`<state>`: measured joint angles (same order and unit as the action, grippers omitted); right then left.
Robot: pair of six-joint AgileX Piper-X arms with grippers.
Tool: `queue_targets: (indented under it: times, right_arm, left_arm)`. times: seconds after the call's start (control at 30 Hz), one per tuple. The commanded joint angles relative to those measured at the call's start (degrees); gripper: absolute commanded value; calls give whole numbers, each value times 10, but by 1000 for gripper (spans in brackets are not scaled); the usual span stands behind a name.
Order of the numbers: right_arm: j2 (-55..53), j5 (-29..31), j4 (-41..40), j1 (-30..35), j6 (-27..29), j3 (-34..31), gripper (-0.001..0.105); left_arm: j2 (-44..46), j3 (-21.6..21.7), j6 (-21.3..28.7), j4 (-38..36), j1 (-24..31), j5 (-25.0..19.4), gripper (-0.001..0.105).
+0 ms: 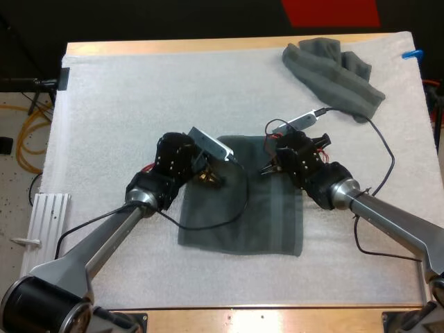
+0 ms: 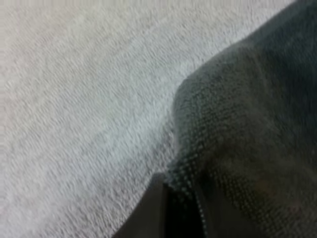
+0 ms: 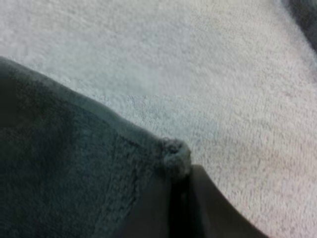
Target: Pick towel from pile fold and stack
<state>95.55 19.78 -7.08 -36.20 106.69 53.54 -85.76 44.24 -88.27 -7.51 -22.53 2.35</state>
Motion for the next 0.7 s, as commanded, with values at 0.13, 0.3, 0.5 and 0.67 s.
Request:
queue_targets:
  times: [0.13, 0.3, 0.5, 0.67]
  right_arm:
    - [-32, -5, 3, 7, 2, 27, 36]
    - [-72, 7, -39, 18, 2, 57, 67]
    - [-155, 10, -120, 18, 0, 73, 67]
    - [-266, 6, -239, 16, -41, 73, 67]
  left_arm:
    - [15, 47, -3, -56, 1, -5, 35]
    - [53, 73, -1, -92, 1, -33, 48]
    - [152, 77, 11, -141, 1, -68, 48]
    - [267, 77, 7, -230, 1, -68, 48]
